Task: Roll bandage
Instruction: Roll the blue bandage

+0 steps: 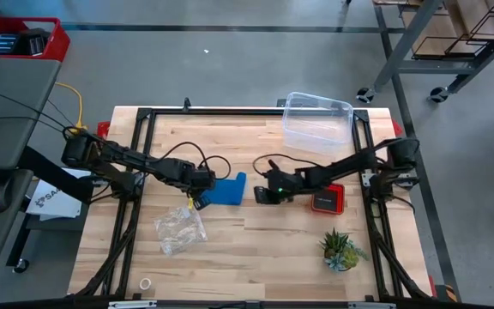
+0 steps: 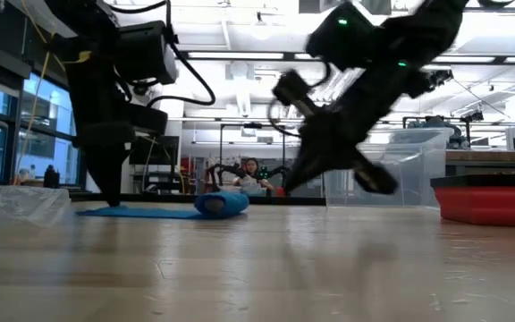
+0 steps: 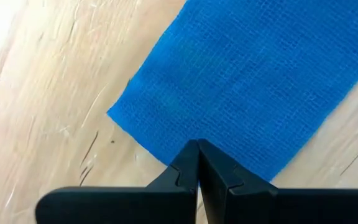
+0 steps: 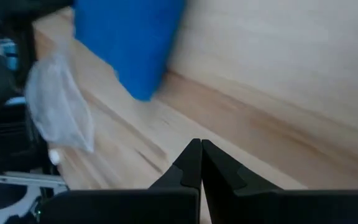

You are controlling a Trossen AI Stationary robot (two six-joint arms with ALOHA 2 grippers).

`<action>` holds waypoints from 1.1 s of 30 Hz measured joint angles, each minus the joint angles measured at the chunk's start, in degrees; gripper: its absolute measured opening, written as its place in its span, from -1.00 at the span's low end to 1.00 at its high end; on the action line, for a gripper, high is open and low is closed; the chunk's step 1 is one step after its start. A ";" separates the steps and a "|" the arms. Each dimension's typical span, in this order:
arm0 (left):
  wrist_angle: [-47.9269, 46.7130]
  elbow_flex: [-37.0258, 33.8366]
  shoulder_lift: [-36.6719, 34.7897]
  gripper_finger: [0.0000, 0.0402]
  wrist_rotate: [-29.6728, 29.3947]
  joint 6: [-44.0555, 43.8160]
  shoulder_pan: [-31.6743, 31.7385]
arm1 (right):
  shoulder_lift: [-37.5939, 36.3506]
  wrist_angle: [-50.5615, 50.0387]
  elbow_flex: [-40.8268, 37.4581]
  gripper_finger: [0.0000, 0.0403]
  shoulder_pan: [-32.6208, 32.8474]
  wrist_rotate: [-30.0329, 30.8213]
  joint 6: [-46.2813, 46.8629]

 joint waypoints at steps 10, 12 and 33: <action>-2.22 0.10 -8.14 -1.00 -2.23 -4.95 0.00 | 14.03 -22.97 21.98 -1.00 -5.57 3.98 -13.74; -2.33 0.09 -8.85 -1.00 -2.74 -4.95 0.00 | 15.68 -25.70 25.01 -1.00 -6.09 4.27 -16.12; 5.65 -10.55 -8.99 -1.00 -5.05 -17.97 -6.51 | 18.74 -28.21 30.46 -1.00 -6.30 8.04 -20.99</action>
